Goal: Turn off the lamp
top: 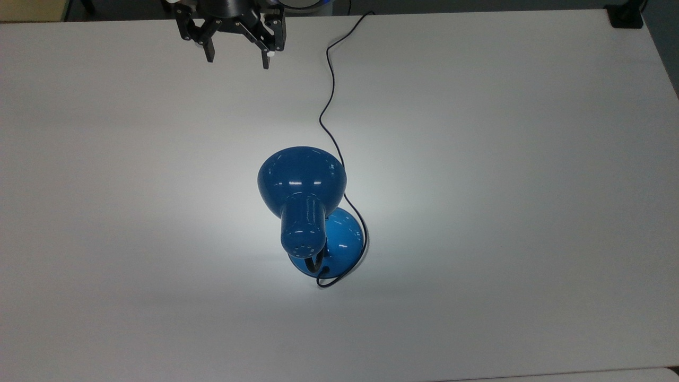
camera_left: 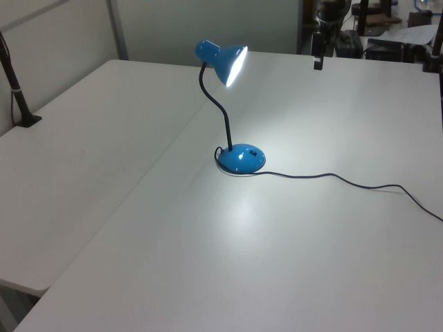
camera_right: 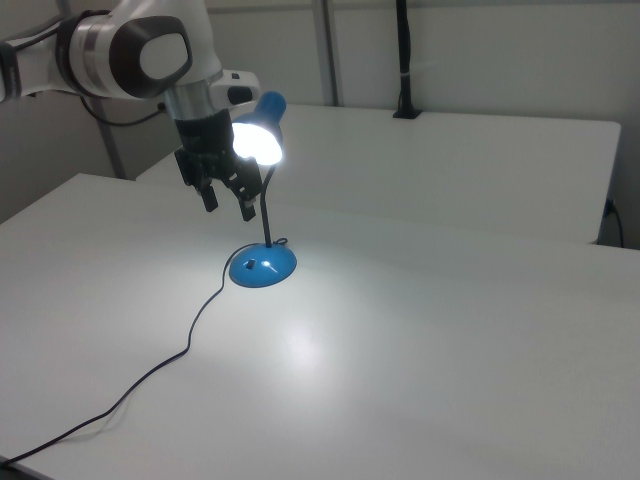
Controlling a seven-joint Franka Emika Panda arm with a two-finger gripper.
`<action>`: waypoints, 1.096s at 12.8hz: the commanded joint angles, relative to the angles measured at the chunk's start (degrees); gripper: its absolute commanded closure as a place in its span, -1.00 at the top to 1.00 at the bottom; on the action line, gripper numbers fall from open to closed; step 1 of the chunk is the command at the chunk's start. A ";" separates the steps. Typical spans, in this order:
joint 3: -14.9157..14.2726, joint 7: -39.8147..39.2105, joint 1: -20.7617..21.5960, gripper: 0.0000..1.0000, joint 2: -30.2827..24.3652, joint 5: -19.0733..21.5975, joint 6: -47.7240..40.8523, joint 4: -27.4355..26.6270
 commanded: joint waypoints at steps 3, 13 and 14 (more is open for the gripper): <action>0.92 -3.97 -0.26 -1.00 0.41 -0.74 -1.07 0.25; 1.19 -3.80 3.34 -1.00 3.57 -0.21 12.25 -4.21; 1.19 -3.62 4.65 -1.00 5.32 -0.21 14.73 -4.67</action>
